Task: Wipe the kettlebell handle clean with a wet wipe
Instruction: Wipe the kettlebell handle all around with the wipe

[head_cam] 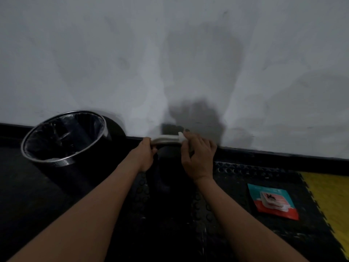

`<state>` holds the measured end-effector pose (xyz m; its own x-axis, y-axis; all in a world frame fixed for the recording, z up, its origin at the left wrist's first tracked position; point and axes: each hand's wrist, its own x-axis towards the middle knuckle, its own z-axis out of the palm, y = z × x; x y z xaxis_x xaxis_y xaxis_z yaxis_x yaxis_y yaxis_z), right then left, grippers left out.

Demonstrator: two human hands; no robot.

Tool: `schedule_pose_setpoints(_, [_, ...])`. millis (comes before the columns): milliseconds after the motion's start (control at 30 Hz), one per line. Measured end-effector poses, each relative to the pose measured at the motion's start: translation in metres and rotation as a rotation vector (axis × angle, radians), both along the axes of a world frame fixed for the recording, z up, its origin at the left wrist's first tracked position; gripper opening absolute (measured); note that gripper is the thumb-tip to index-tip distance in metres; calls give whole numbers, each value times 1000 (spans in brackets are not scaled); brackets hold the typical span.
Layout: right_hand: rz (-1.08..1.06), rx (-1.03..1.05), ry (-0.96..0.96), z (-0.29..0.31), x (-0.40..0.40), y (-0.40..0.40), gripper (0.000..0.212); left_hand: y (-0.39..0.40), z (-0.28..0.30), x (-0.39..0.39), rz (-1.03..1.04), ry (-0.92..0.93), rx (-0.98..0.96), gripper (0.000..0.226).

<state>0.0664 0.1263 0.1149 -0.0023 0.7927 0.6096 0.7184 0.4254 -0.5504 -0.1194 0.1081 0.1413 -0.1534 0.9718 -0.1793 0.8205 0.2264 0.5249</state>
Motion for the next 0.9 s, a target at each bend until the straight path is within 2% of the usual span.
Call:
schedule_pose_setpoints(100, [-81,-24,101,8,-4,6,15,-1,1,0,-3,6,-8,41])
schedule_pose_setpoints(200, [-165,-74,153,20,-8,14,35,-2,1,-1,-4,12,-14,40])
schedule_pose_setpoints(333, [-110,-122,154,23,-4,22,24,-2,2,-1,-3,17,-12,41])
schedule_pose_setpoints(433, [-117,-162,-38,22,4,26,36,-2,2,-1,-4,17,-16,42])
schedule_pose_setpoints(567, [55,-501,-493,34,15,35,29,-2,2,0,0,10,-23,39])
schedule_pose_setpoints(633, [132,-589,-637,44,11,43,32,-3,2,-1,-4,13,-22,39])
schedule_pose_setpoints(767, [208,-499,-769,56,-7,46,32,-3,1,-2,-14,22,-15,38])
schedule_pose_setpoints(833, [173,-359,-759,52,-11,41,28,-3,0,-3,-17,21,-8,38])
schedule_pose_setpoints(900, [146,-209,-585,39,-12,35,27,-2,-1,-3,-17,20,0,38])
